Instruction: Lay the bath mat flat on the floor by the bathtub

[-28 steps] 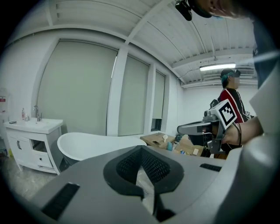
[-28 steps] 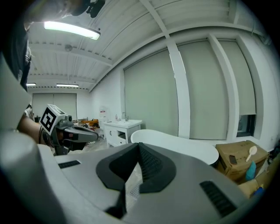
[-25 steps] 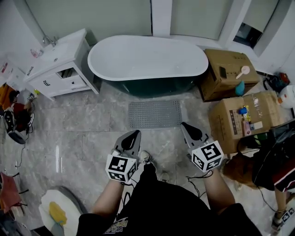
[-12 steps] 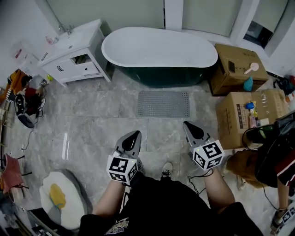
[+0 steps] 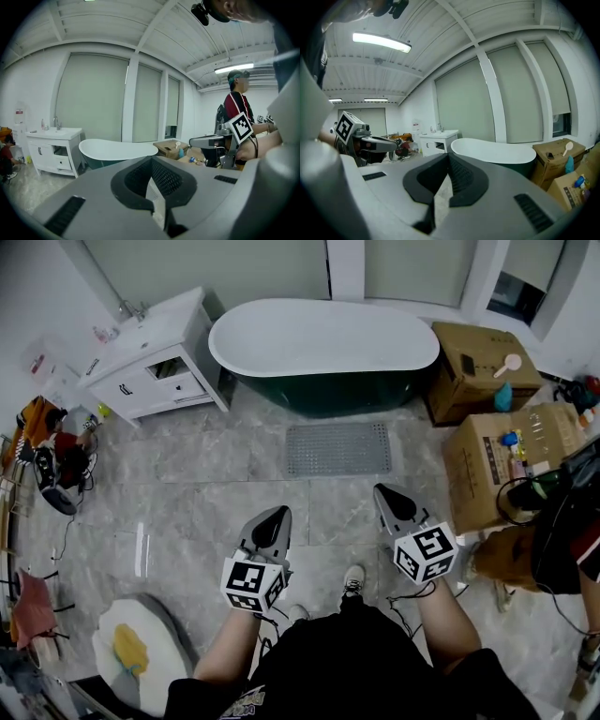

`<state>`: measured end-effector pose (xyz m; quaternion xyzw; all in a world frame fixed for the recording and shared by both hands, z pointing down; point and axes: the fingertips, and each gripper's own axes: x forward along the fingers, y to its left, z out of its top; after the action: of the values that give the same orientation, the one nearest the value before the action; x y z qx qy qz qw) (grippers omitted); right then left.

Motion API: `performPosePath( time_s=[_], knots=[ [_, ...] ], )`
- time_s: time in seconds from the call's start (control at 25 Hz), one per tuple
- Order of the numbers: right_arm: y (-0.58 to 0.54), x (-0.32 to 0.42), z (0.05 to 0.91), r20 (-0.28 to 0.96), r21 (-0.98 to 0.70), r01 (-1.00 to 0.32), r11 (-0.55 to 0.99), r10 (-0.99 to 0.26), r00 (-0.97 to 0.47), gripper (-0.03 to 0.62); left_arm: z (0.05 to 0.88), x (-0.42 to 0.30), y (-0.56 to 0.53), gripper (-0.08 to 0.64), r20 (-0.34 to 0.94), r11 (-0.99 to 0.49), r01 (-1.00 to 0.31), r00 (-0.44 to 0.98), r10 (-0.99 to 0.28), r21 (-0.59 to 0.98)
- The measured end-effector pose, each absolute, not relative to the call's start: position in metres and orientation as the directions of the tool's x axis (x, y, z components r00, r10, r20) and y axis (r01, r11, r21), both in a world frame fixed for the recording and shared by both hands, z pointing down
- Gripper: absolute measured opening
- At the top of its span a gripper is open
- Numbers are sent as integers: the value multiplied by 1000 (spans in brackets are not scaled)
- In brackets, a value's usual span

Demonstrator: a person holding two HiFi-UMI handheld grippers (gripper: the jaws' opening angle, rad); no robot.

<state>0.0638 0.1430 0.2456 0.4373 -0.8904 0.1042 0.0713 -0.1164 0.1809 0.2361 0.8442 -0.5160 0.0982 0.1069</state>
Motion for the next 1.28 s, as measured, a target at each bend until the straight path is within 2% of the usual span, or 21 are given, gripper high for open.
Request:
performPosePath(
  time_s=[0.8, 1.28],
  knots=[
    [301, -38, 248, 239, -76, -881, 467, -849, -471, 16, 246, -232, 311, 14, 232, -560, -818, 574, -785, 131],
    [332, -56, 245, 238, -60, -879, 473, -848, -473, 16, 233, -237, 329, 14, 200, -587, -802, 597, -777, 113]
  ],
)
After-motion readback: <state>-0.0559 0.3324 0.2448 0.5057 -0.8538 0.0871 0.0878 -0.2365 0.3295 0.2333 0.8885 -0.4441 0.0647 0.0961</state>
